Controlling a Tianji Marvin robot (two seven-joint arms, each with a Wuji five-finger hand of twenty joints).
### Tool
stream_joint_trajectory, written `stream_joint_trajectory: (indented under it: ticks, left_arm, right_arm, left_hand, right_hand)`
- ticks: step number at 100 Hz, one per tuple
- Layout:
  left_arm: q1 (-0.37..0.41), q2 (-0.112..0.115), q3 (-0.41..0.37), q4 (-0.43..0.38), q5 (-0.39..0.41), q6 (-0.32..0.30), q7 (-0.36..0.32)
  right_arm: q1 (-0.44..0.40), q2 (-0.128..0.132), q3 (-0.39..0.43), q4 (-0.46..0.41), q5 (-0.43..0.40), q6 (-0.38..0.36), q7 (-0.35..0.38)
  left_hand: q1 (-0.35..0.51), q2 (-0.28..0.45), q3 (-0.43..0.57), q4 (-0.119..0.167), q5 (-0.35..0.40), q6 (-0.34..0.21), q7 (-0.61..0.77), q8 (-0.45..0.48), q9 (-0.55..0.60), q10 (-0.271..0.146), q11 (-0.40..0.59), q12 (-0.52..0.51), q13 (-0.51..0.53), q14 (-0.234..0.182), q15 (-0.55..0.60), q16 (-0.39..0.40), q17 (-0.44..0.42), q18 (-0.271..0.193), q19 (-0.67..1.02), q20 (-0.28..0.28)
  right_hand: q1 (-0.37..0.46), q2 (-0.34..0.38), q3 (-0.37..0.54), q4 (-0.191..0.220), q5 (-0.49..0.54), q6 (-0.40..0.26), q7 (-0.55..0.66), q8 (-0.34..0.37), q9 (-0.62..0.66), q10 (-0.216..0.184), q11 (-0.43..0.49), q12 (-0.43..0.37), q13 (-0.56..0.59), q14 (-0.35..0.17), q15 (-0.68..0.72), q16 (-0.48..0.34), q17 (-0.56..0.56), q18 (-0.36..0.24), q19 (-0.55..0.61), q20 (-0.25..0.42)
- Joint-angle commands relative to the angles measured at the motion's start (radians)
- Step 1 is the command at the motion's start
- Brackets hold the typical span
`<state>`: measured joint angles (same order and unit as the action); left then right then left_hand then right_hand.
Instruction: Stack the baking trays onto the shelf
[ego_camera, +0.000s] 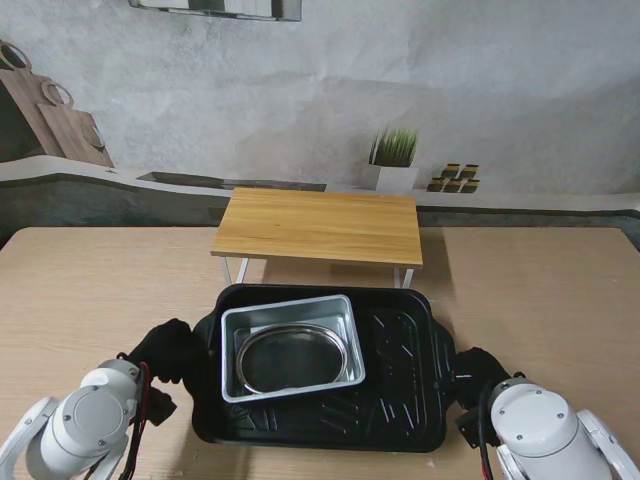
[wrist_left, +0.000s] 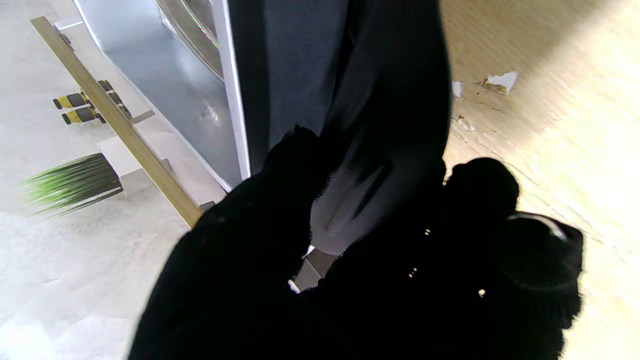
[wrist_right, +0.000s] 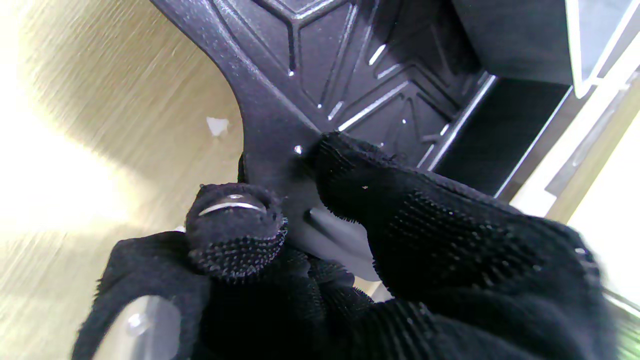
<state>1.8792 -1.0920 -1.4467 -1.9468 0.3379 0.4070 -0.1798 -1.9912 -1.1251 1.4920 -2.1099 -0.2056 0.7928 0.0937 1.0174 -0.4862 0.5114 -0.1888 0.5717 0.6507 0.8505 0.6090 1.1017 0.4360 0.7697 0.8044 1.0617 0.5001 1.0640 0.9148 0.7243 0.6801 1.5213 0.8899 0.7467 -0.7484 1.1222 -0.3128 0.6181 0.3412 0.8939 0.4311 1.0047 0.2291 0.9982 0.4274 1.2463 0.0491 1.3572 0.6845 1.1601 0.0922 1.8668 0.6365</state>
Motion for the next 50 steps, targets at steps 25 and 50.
stream_joint_trajectory:
  ticks: [25,50]
  left_arm:
    - [-0.008,0.007,-0.019,-0.111,-0.019,0.002,-0.077]
    - [-0.013,0.015,-0.051,-0.156,-0.034,0.015,-0.117]
  right_arm:
    - [0.009,0.008,0.009,-0.117,-0.003,0.018,0.069]
    - [0.037,0.032,0.023,-0.164,-0.021,0.062,0.136]
  left_hand:
    - [0.118,0.029,0.107,0.062,0.035,-0.304,0.143,-0.003,0.068,-0.144,0.111,0.029,0.059,0.019,0.051,0.029,0.030,0.002,0.085,0.019]
    - [0.116,0.020,0.117,0.062,0.042,-0.300,0.143,-0.005,0.075,-0.141,0.109,0.031,0.067,0.021,0.052,0.029,0.039,0.004,0.089,0.016]
  right_hand:
    - [0.122,0.042,0.138,0.071,0.116,-0.216,0.074,-0.016,0.012,-0.004,0.058,0.015,0.064,0.066,0.089,0.026,0.056,-0.392,0.125,0.030]
    - [0.122,0.049,0.132,0.072,0.112,-0.211,0.076,-0.017,0.009,-0.003,0.060,0.018,0.064,0.060,0.093,0.030,0.057,-0.401,0.127,0.036]
